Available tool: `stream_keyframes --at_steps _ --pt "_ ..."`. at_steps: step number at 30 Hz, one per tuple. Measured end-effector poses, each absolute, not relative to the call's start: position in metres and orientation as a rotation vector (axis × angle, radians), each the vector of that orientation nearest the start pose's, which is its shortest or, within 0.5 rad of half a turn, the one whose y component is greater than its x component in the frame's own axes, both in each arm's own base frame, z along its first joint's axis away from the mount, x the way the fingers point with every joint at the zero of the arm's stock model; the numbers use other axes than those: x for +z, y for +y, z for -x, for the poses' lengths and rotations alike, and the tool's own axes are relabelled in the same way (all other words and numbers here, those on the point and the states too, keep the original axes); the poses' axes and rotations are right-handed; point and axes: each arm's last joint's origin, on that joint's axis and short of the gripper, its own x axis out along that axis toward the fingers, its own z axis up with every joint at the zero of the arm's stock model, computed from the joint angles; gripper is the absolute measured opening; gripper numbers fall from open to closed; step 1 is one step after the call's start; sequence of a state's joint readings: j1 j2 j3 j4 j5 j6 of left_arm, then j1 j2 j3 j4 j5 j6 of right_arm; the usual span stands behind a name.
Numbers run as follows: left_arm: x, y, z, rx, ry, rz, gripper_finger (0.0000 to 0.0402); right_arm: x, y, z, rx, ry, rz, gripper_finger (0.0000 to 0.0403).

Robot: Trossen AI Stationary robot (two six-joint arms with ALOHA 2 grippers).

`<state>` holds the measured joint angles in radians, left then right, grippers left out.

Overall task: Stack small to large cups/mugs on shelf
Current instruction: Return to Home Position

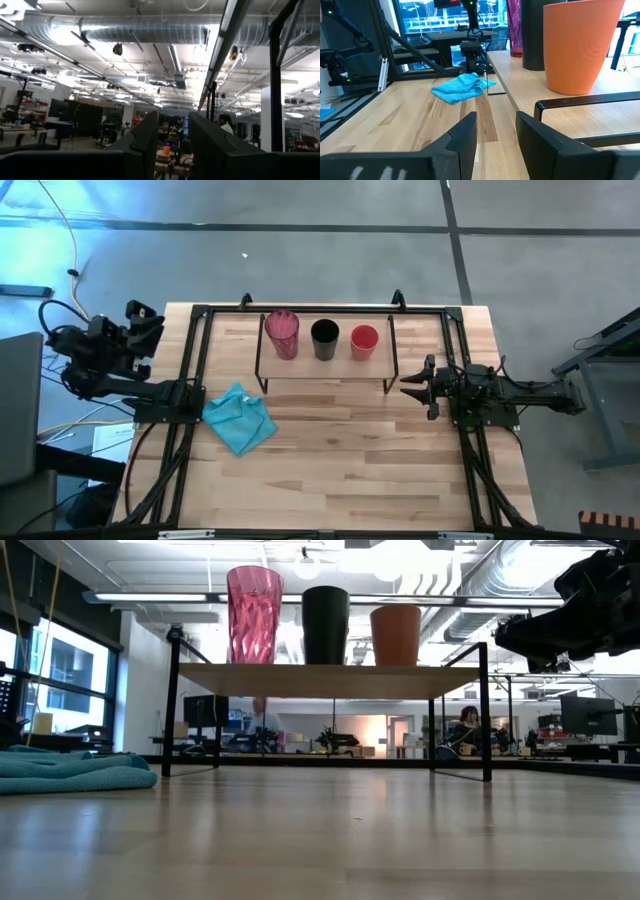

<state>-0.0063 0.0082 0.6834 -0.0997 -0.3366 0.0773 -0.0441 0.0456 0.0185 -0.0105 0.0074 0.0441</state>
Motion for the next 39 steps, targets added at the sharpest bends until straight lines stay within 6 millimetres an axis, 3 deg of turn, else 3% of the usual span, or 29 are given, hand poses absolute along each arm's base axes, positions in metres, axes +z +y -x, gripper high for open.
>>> stream_keyframes --at_steps 27,39 --pt "0.320 0.006 -0.030 0.206 -0.723 0.034 0.0097 0.165 -0.005 -0.099 -0.053 0.036 -0.045 0.0129" --pt "0.319 0.008 -0.027 0.334 -0.828 -0.074 0.0097 0.165 -0.005 -0.099 -0.053 0.036 -0.045 0.0129"
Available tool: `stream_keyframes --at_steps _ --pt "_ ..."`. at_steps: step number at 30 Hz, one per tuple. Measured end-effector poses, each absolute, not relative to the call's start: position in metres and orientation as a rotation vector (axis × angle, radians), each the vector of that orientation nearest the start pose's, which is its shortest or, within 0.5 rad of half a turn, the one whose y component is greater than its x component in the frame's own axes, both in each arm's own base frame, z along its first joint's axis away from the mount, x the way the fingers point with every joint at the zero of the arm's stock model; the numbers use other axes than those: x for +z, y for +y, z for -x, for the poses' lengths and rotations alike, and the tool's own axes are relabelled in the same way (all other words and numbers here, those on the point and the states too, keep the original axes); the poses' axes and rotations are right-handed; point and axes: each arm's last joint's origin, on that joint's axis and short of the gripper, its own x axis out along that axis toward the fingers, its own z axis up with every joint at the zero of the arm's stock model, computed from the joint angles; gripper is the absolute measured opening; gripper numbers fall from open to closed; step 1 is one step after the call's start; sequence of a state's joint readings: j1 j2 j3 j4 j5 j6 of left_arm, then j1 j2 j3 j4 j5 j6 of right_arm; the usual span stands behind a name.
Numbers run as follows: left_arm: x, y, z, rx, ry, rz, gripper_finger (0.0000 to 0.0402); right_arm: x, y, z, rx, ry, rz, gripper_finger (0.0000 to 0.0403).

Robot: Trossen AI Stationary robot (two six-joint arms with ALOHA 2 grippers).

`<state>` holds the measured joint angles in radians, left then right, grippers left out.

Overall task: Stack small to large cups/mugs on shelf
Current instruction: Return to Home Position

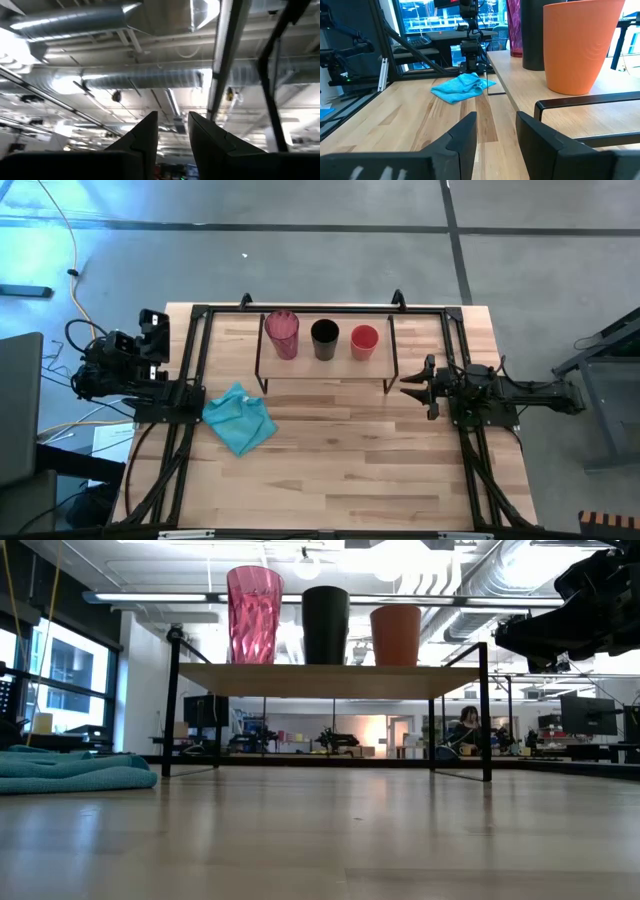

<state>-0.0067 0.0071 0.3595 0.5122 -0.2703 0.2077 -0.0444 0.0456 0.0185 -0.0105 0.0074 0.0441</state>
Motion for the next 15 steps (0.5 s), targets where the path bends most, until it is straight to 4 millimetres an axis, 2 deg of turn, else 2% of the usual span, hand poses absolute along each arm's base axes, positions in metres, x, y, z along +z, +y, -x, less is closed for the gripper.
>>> stream_keyframes --at_steps 9,15 --pt "0.3262 0.0086 -0.0173 0.436 -0.924 -0.151 0.0093 0.1652 -0.0046 -0.0993 -0.052 0.036 -0.045 0.0129" --pt "0.3258 0.0092 -0.0176 0.472 -0.907 -0.181 0.0042 0.1653 -0.0046 -0.0993 -0.053 0.036 -0.045 0.0129"
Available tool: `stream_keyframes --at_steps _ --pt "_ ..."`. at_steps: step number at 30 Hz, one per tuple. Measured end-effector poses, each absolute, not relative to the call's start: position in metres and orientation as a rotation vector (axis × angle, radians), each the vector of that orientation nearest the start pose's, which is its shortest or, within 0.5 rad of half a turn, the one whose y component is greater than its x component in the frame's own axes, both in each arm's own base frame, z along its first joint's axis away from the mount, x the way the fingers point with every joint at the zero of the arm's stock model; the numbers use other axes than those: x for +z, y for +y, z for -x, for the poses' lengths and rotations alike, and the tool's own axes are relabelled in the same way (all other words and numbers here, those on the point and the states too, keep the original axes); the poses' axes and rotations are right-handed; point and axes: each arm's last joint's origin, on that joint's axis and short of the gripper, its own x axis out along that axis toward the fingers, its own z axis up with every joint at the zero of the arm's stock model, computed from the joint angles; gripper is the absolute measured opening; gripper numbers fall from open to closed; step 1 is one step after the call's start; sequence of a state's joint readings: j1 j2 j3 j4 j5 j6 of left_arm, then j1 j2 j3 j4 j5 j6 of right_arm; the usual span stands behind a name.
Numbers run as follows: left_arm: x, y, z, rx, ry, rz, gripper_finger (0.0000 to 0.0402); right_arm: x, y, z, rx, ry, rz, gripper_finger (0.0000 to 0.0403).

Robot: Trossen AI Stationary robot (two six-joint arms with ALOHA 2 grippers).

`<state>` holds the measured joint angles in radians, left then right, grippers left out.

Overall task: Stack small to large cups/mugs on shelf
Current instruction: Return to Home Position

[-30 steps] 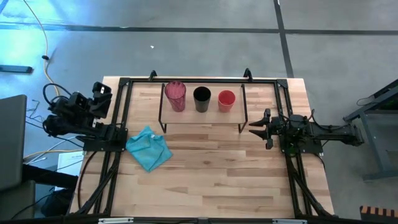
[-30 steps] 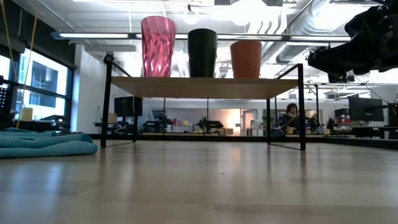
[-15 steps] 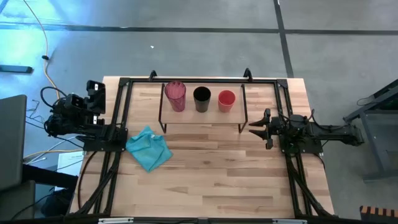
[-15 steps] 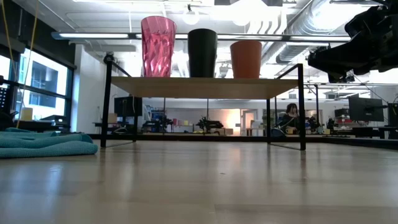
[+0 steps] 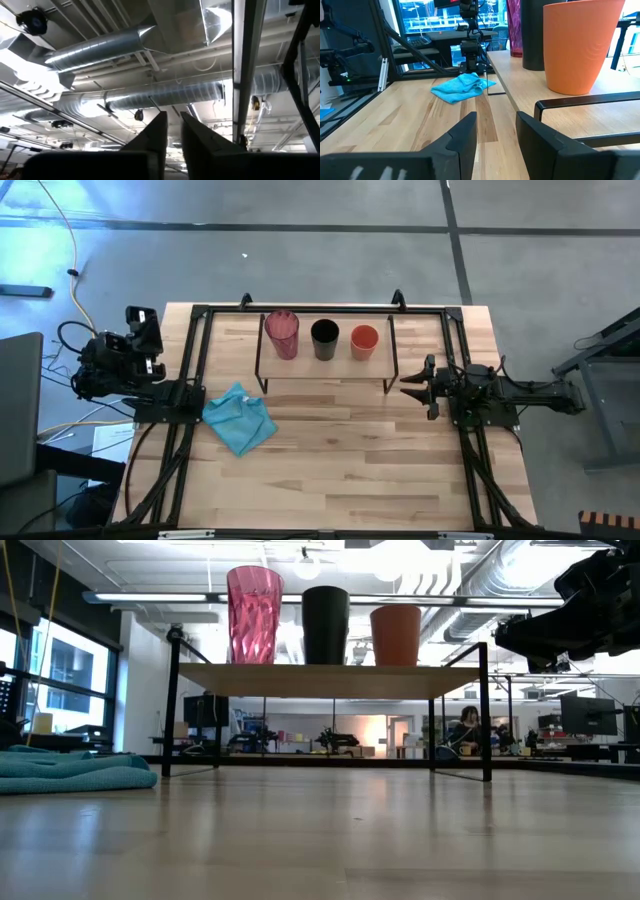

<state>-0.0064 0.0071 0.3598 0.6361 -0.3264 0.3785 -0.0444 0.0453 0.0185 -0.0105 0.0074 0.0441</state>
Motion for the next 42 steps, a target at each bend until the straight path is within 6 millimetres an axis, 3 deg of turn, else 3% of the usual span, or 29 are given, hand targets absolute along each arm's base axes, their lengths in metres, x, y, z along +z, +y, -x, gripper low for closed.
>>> stream_keyframes --at_steps 4,13,19,29,36,42 --pt "0.324 0.009 -0.021 0.454 -0.871 -0.194 0.0005 0.165 -0.005 -0.099 -0.053 0.036 -0.045 0.0129" --pt "0.313 0.008 -0.034 0.386 -0.713 -0.152 0.0023 0.165 -0.005 -0.099 -0.052 0.036 -0.045 0.0129" --pt "0.301 0.005 -0.045 0.208 -0.582 -0.068 0.0023 0.165 -0.005 -0.099 -0.053 0.037 -0.045 0.0129" --pt "0.303 -0.001 -0.040 -0.023 -0.411 0.031 0.0024 0.165 -0.005 -0.099 -0.053 0.036 -0.045 0.0129" --pt "0.283 -0.001 -0.048 -0.038 -0.220 0.096 0.0024 0.165 -0.005 -0.099 -0.052 0.036 -0.045 0.0129" --pt "0.270 -0.004 -0.060 -0.142 -0.290 0.099 0.0024 0.165 -0.005 -0.099 -0.053 0.036 -0.045 0.0129"
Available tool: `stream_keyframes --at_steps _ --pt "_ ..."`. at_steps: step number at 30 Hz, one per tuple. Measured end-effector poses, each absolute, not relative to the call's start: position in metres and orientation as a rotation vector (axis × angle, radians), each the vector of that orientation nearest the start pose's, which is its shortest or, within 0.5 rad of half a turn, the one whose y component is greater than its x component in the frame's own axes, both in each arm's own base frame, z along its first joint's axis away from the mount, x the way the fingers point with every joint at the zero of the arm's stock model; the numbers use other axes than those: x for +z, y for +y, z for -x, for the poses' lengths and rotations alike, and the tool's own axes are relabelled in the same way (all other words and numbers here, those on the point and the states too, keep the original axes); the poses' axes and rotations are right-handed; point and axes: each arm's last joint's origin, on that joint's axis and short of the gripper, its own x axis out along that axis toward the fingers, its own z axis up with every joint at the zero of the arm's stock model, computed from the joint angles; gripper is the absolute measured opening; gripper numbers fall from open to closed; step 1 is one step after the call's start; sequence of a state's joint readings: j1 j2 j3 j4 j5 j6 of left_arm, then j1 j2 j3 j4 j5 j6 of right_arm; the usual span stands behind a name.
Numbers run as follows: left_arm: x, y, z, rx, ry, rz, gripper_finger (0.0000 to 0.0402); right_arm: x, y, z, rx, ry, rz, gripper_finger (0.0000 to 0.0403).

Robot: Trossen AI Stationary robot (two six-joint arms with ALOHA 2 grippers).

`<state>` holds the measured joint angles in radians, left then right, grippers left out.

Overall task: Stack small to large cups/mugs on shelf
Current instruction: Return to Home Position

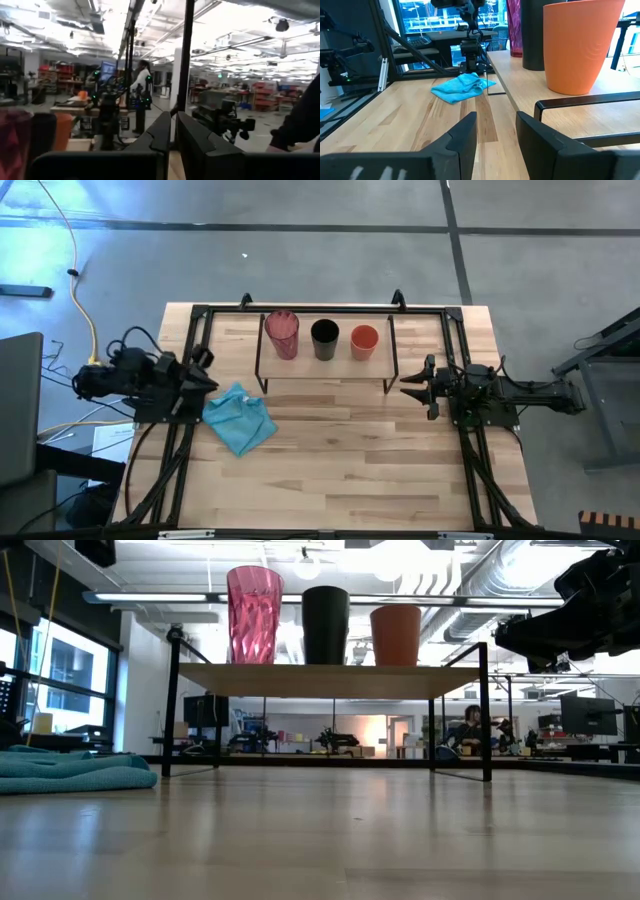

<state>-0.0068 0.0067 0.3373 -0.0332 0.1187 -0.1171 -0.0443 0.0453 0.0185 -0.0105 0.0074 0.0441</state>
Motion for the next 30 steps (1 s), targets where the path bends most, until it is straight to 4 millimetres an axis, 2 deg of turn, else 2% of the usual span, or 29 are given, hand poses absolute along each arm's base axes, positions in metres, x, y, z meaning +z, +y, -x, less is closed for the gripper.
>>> stream_keyframes --at_steps 7,11,18,24,30 --pt "0.241 -0.005 -0.076 -0.207 -0.265 0.183 0.0024 0.165 -0.005 -0.099 -0.053 0.037 -0.045 0.0129" --pt "0.231 -0.006 -0.081 -0.242 -0.315 0.212 0.0024 0.165 -0.005 -0.099 -0.053 0.036 -0.045 0.0129" --pt "0.216 -0.008 -0.086 -0.310 -0.259 0.277 0.0024 0.165 -0.005 -0.099 -0.053 0.036 -0.045 0.0129" --pt "0.204 -0.008 -0.090 -0.299 -0.225 0.284 0.0024 0.165 -0.005 -0.099 -0.053 0.036 -0.045 0.0129" --pt "0.186 -0.006 -0.095 -0.219 -0.188 0.280 0.0024 0.165 -0.005 -0.099 -0.052 0.036 -0.045 0.0129"
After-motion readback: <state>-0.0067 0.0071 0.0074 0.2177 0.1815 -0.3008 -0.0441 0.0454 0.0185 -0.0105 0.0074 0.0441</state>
